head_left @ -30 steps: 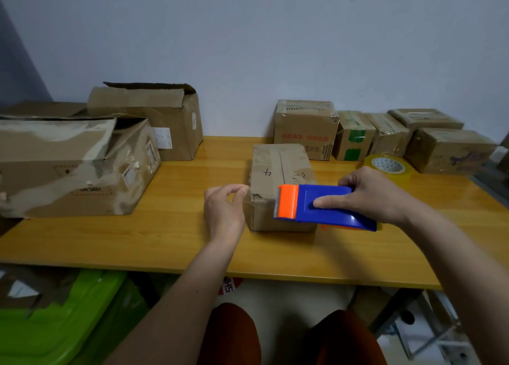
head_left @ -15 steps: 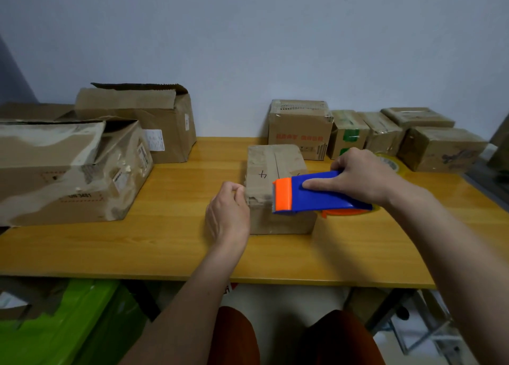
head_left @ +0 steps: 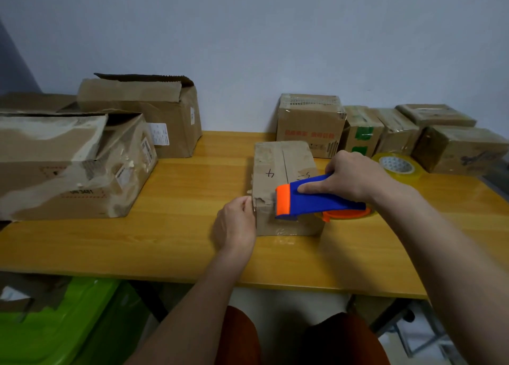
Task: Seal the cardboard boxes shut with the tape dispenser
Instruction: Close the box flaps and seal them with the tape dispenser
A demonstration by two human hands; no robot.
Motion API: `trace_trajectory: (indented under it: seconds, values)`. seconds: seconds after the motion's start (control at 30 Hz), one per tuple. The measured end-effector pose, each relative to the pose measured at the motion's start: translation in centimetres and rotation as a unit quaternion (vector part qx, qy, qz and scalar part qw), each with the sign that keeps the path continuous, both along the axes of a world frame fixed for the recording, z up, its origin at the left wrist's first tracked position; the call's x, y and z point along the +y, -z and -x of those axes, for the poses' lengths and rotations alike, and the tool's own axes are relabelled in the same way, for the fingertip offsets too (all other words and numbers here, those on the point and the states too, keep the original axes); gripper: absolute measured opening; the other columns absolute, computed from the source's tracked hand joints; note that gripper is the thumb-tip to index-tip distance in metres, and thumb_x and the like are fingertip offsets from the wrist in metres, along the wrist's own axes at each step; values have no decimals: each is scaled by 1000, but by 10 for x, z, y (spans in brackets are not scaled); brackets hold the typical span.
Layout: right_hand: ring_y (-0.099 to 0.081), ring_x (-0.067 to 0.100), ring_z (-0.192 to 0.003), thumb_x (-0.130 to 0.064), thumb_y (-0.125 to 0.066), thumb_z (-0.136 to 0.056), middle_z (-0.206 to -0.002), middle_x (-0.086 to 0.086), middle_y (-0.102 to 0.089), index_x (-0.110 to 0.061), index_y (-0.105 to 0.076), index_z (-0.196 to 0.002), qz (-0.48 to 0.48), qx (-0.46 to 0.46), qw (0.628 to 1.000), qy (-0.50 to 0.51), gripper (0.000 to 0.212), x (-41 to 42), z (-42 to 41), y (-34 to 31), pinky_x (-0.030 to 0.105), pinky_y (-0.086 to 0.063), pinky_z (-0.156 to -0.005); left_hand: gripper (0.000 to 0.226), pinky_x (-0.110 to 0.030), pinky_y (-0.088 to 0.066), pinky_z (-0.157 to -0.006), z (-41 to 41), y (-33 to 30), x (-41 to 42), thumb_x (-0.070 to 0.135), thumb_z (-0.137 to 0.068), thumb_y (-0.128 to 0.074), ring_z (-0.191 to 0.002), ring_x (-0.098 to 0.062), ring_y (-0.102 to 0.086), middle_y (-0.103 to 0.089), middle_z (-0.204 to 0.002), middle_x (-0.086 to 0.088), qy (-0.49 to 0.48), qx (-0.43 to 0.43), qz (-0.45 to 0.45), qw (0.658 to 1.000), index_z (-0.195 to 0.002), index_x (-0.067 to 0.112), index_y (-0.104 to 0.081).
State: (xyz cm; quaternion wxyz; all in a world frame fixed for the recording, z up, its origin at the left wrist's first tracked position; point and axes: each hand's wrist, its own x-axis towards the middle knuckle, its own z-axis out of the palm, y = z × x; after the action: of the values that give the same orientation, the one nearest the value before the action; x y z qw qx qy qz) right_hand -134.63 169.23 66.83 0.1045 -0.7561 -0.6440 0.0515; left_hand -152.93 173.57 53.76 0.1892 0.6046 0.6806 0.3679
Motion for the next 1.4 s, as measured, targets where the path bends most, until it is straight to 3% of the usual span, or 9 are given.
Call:
trace_trajectory:
  seconds: [0.1,0.17,0.23,0.3,0.53,0.87,1.03,1.2,1.4]
  values:
    - [-58,15,-58,-84,-60,-55,-55,-4,-57,-18,-60,-62,4,8,1000,1,66,-1,-1,0,26,-38,-48,37,-32,-36,-63,9,1,2,45,-97,-45,-76,-23,-52,-65,-93,-5,5,113,101,988,-98,13,-62]
    - [-58,15,-58,-83,-60,-56,-55,-3,-57,-17,-60,-62,3,12,1000,-2,66,-2,-2,-1,26,-37,-48,43,-37,-45,-77,14,6,-1,41,-96,-51,-95,-22,-54,-61,-116,-6,11,109,112,988,-125,9,-51]
    - [-57,15,-57,-83,-60,-56,-54,-3,-57,-17,-60,-61,1,11,1000,-4,66,-2,-3,0,26,-37,-48,66,-37,-35,-110,13,11,-8,20,-96,-52,-137,-20,-32,-34,-152,-3,53,81,2,995,-152,17,-16]
    - [-57,15,-57,-83,-60,-56,-54,-3,-56,-17,-60,-61,5,11,1000,-5,66,-1,-2,-1,26,-37,-48,84,-34,-14,-120,10,12,-15,0,-90,-47,-146,-9,-1,-6,-161,3,159,127,-100,974,-151,27,6]
    - [-57,13,-56,-83,-61,-54,-52,-5,-55,-20,-57,-58,2,16,1000,-23,63,-6,-5,2,25,-35,-46,86,-34,6,-120,16,18,-14,5,-83,-46,-147,-12,8,0,-162,-2,239,327,-150,902,-153,16,2]
    - [-60,15,-59,-86,-51,-35,-58,0,-62,-17,-66,-62,43,58,997,37,76,-35,-72,-3,24,-35,-49,83,-29,7,-120,18,10,-20,-2,-82,-47,-148,-10,2,-9,-162,-2,264,298,-158,904,-154,12,-8]
    - [-58,13,-55,-92,-43,-32,-47,-3,-57,-19,-63,-54,1,34,999,23,80,-29,-78,12,24,-34,-48,70,-30,10,-115,-2,-6,-23,14,-88,-52,-148,-18,-11,-21,-159,-5,189,305,-182,915,-151,12,-22]
    - [-52,12,-48,-92,-44,-35,-38,-9,-46,-22,-53,-48,-13,27,1000,3,72,-28,-81,12,25,-32,-46,88,-31,13,-112,-45,-4,-31,12,-84,-53,-147,-15,2,-2,-162,-2,297,316,-189,881,-153,17,3]
    - [-58,11,-62,-83,-50,-39,-60,-3,-61,-20,-61,-64,7,93,996,5,69,-32,-94,18,22,-35,-52,95,-35,18,-114,-39,14,-22,19,-80,-45,-144,-13,19,14,-161,-2,301,404,-199,841,-146,17,25]
